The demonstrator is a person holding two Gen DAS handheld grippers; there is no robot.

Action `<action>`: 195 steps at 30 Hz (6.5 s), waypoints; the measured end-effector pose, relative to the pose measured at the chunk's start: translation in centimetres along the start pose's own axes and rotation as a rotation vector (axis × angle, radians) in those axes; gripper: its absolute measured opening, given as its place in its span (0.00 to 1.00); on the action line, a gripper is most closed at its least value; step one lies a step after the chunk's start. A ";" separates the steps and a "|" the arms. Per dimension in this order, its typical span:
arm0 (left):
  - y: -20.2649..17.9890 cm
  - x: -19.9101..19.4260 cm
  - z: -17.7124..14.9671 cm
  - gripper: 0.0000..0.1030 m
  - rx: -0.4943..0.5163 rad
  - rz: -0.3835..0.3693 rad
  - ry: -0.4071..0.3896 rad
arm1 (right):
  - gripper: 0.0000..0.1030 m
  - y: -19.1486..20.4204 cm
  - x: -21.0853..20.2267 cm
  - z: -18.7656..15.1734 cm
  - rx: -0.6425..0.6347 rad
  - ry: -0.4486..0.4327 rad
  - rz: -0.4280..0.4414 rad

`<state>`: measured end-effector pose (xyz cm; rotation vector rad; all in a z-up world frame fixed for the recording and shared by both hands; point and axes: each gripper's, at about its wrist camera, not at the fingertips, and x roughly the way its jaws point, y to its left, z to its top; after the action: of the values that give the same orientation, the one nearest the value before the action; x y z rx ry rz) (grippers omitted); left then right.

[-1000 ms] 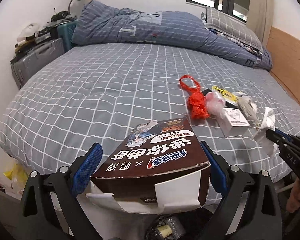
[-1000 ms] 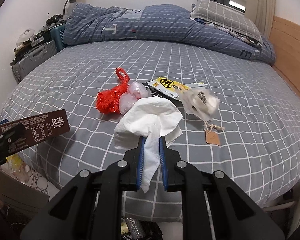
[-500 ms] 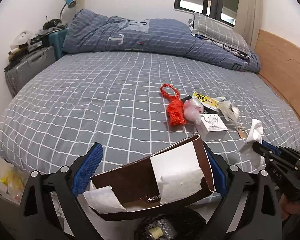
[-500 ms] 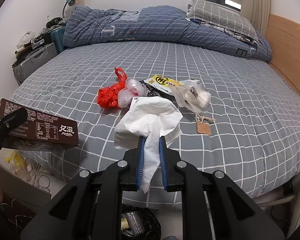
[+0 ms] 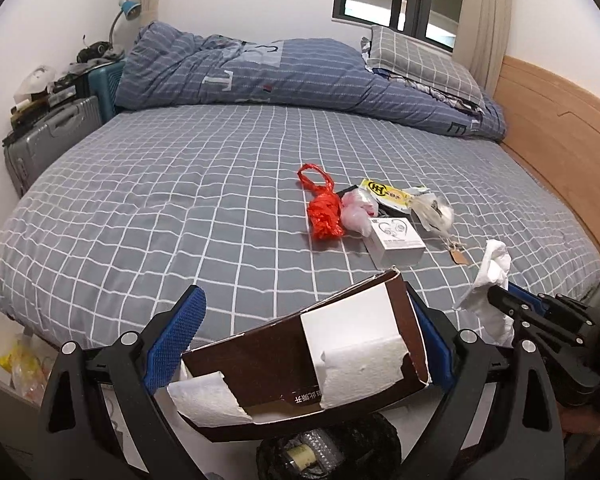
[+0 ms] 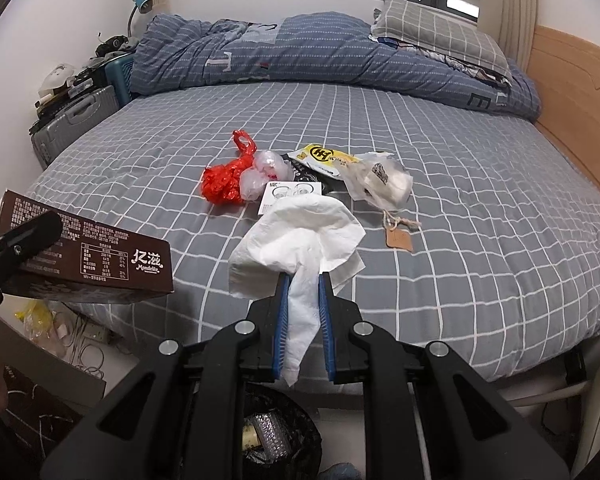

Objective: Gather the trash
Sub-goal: 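Carry the snack box and tissue down over the floor bin with both tools, then open the left tool to drop the snack box while the right tool releases the tissue, then move both open tools back up over the trash on the bed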

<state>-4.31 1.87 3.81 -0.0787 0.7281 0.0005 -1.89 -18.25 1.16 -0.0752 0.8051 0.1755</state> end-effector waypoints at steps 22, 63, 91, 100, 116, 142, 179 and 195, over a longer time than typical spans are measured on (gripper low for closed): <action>-0.7 -3.7 -5.4 0.90 0.015 -0.022 0.051 | 0.14 1.8 -3.7 -4.9 -0.006 0.023 0.020; -3.5 3.7 -15.2 0.90 0.048 -0.045 0.294 | 0.14 -1.4 1.6 -13.9 0.065 0.263 -0.050; -5.9 8.7 -20.0 0.95 0.097 -0.037 0.435 | 0.14 -3.2 2.5 -14.7 0.098 0.298 -0.074; -4.0 9.1 -19.3 0.95 0.058 -0.016 0.434 | 0.14 -1.3 3.7 -15.2 0.074 0.333 -0.041; 2.8 10.1 -21.7 0.95 -0.044 0.075 0.492 | 0.14 6.1 7.3 -17.6 -0.028 0.459 0.014; 5.4 11.3 -23.1 0.95 -0.051 0.144 0.536 | 0.40 9.5 12.6 -22.3 -0.076 0.608 -0.006; 1.2 3.7 -10.0 0.95 -0.038 0.034 0.245 | 0.93 1.6 0.0 -7.6 0.027 -0.009 -0.095; 0.1 13.0 1.2 0.95 -0.007 0.033 0.193 | 0.93 -0.3 6.7 2.7 0.027 -0.050 -0.110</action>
<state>6.19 1.74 -3.94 -0.0741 0.9223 0.0271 4.67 -17.35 -1.81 -0.0894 0.7516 0.0625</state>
